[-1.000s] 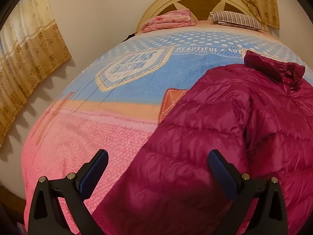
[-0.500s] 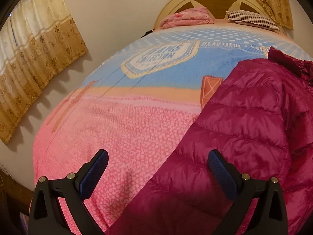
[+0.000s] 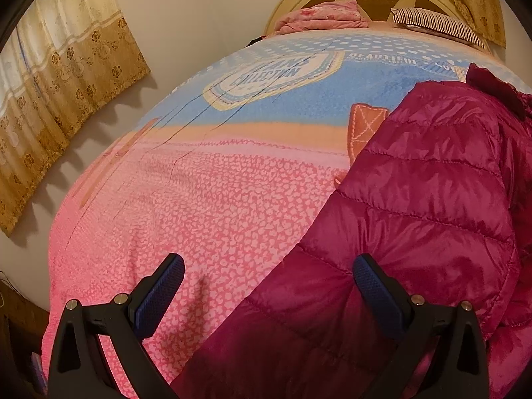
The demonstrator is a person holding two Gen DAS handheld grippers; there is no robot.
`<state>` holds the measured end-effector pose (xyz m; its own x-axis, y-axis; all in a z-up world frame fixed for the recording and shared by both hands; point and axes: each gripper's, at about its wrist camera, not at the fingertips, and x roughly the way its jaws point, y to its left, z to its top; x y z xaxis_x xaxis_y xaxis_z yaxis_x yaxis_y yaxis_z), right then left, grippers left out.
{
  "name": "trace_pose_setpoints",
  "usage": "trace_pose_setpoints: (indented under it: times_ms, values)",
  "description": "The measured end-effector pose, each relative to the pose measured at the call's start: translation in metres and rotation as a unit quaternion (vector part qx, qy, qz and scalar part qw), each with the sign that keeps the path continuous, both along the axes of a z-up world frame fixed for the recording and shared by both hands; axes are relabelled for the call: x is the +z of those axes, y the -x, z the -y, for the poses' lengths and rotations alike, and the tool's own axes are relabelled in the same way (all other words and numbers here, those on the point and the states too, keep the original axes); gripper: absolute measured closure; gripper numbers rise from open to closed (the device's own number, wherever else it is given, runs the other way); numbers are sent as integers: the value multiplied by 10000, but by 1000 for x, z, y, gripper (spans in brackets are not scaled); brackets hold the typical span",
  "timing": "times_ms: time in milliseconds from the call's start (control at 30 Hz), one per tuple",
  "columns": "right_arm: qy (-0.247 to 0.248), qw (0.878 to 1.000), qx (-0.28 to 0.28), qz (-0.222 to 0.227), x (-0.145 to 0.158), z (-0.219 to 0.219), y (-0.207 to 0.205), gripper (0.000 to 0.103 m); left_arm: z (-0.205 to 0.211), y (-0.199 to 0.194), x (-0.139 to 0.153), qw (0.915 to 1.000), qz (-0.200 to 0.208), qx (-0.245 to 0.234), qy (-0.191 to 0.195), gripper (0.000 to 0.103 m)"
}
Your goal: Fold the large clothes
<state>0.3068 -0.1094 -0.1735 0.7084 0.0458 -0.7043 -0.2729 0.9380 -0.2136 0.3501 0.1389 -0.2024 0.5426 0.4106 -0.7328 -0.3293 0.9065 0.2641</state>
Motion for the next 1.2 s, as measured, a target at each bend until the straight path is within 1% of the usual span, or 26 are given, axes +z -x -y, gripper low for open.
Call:
trace_pose_setpoints:
  times_ms: [100,300,367,433,500,700,767,800,867,933,1000,1100,1200]
  values:
    - [29,10000,-1,-7,-2,-1,0,87,3,-2,-3,10000,-15,-31,-38,1]
    - [221,9998,21,-21,-5,-9,1,82,3,-3,-5,10000,10,-44,26,1]
    - [208,9998,54,-36,-4,-9,3,74,3,-3,-5,10000,10,-52,21,1]
    - [130,9998,137,-51,0,-11,7,54,2,-2,-5,10000,22,-50,42,1]
    - [73,9997,223,-47,3,-13,12,45,2,-2,-5,10000,31,-48,57,1]
    - [-141,9980,604,-138,14,-20,29,40,0,3,-4,9999,102,-12,110,1]
    - [-351,9965,747,-129,21,-20,38,33,-1,3,-4,9998,112,-6,135,1]
    - [-430,9957,814,-119,24,-20,42,28,-1,4,-4,9998,108,0,137,1]
    - [-552,9934,996,-128,28,-25,48,27,-1,5,-4,9999,99,17,84,1]
    - [-687,9906,1168,-172,33,-28,52,27,1,8,2,9999,119,76,-68,1]
    - [-891,9890,1173,-131,41,-23,57,27,5,16,11,9997,172,95,-156,1]
    - [-1083,9881,1083,-107,51,-15,62,27,12,30,28,9993,373,-11,-30,1]
    - [-1132,9867,1145,-234,52,-12,71,27,22,40,46,9987,507,-47,21,1]
